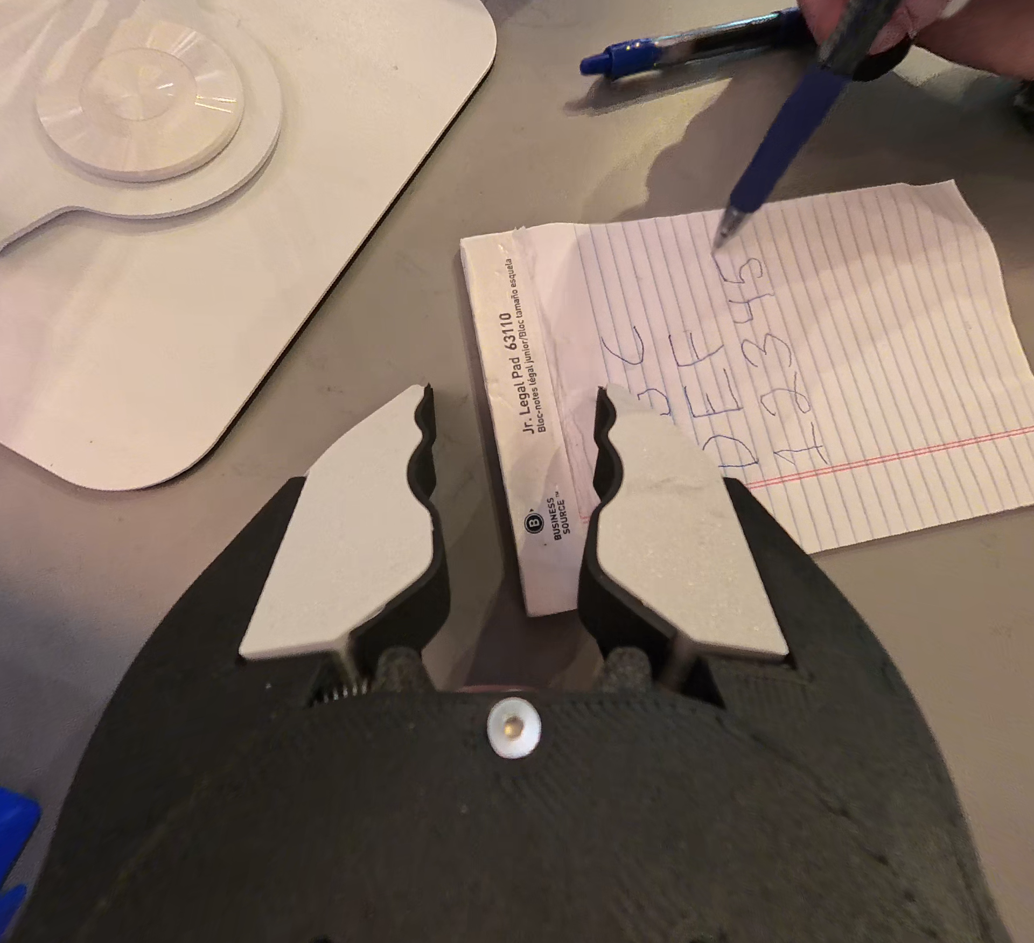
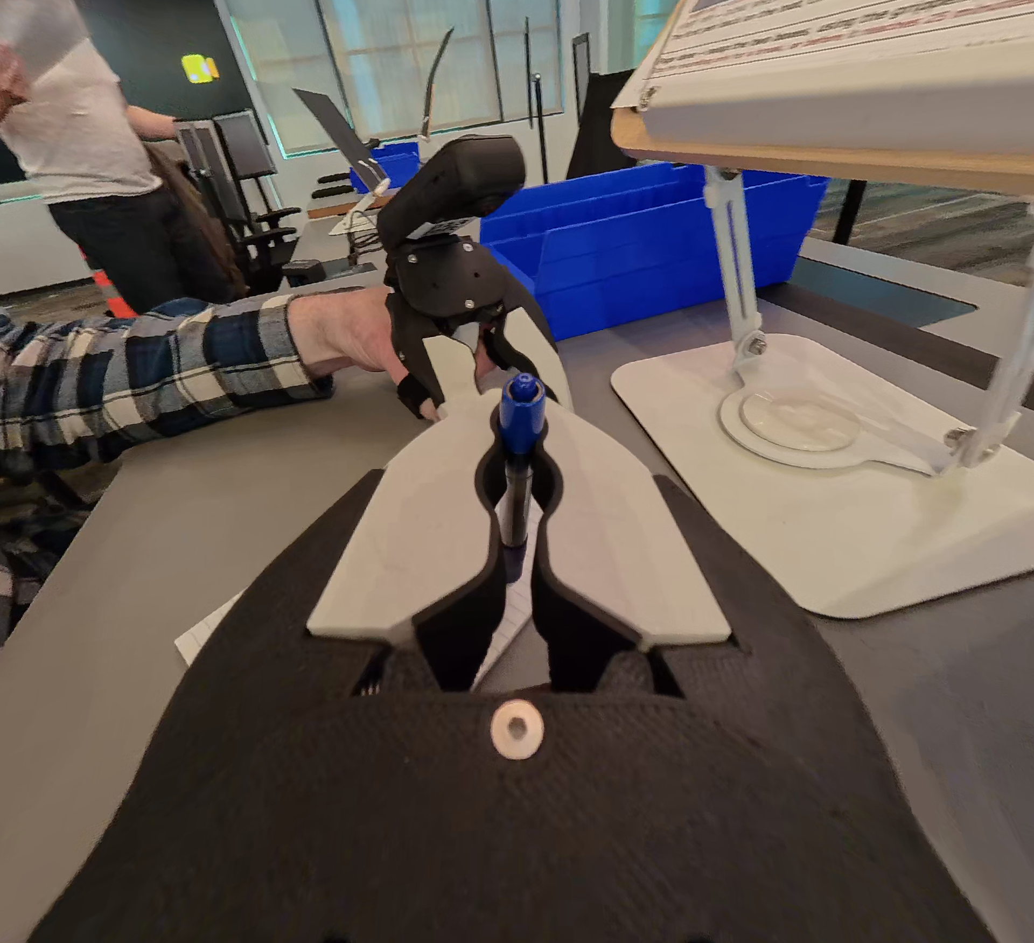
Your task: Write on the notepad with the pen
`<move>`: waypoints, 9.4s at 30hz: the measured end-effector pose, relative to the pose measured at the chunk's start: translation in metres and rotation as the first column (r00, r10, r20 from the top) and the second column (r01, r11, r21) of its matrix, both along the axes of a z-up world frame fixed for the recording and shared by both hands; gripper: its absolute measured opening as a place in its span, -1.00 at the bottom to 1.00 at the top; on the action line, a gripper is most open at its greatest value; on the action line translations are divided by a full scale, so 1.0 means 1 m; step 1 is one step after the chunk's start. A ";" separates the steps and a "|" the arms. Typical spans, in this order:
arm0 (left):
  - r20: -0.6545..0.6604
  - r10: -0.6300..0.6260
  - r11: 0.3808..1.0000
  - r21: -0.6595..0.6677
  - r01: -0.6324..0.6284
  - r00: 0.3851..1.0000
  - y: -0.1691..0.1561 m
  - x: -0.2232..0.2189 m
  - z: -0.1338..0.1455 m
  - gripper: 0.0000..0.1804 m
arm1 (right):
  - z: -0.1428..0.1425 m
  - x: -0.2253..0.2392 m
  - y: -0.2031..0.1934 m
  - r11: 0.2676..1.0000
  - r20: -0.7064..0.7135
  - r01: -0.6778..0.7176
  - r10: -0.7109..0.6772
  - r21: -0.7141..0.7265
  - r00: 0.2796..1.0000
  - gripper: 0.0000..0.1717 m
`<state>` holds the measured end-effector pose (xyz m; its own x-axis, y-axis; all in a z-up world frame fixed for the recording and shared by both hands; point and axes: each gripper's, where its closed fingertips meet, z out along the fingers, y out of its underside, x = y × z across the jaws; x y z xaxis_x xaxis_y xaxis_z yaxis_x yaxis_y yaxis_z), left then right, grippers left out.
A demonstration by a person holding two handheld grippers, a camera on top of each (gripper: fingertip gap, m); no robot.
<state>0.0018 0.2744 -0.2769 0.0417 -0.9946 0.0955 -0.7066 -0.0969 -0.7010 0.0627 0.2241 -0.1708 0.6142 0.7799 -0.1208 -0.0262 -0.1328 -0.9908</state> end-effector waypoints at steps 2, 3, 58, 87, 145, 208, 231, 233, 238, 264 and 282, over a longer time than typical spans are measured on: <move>0.000 0.000 1.000 0.000 0.000 1.000 0.000 0.000 0.000 -0.39 | 0.000 0.002 0.000 1.000 -0.001 -0.002 0.002 0.000 1.000 -0.95; 0.000 0.000 1.000 0.000 0.000 1.000 0.000 0.000 0.000 -0.39 | 0.001 0.001 0.000 1.000 -0.002 -0.001 0.001 0.002 1.000 -0.95; 0.340 -0.289 0.957 0.080 0.279 0.895 -0.113 0.051 0.067 -0.87 | 0.050 -0.028 -0.035 1.000 -0.087 0.012 -0.012 -0.001 0.996 -0.95; 0.423 -0.215 0.921 -0.213 0.327 0.880 -0.111 0.057 0.069 -0.88 | 0.051 -0.020 -0.021 0.956 0.680 -0.075 -0.146 0.284 0.718 -0.22; -0.001 -0.220 0.973 0.071 0.220 0.975 -0.035 0.009 0.024 -0.48 | -0.050 0.072 -0.038 0.774 0.505 0.342 -0.032 -0.534 0.862 -0.55; -0.079 -0.522 0.732 0.469 0.494 0.849 -0.092 0.065 0.015 -0.36 | -0.077 0.018 -0.069 0.952 0.858 0.286 -0.239 0.113 0.455 -0.94; -0.054 -0.513 0.615 0.673 0.411 0.856 -0.100 0.063 0.016 -0.68 | -0.069 0.026 -0.062 0.940 0.812 0.313 -0.285 0.134 0.510 -0.64; -0.052 -0.511 0.612 0.678 0.406 0.858 -0.100 0.063 0.016 -0.68 | -0.067 0.023 -0.063 0.943 0.809 0.302 -0.287 0.143 0.513 -0.64; -0.053 -0.509 0.617 0.673 0.408 0.859 -0.100 0.063 0.015 -0.70 | -0.063 0.001 -0.066 0.969 0.791 0.201 -0.235 0.144 0.565 -0.65; -0.063 -0.507 0.614 0.673 0.412 0.859 -0.101 0.064 0.013 -0.71 | -0.081 -0.004 -0.064 0.985 0.803 0.172 -0.129 0.034 0.582 -0.74; -0.066 -0.506 0.611 0.677 0.411 0.860 -0.101 0.065 0.013 -0.70 | -0.085 0.009 -0.066 0.966 0.729 0.239 -0.091 -0.102 0.678 -0.92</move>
<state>0.0669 0.1739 -0.2635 -0.4017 -0.6865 -0.6061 -0.4353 0.7255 -0.5331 0.0714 0.1584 -0.2558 0.6867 0.6681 0.2866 0.6389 -0.3667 -0.6763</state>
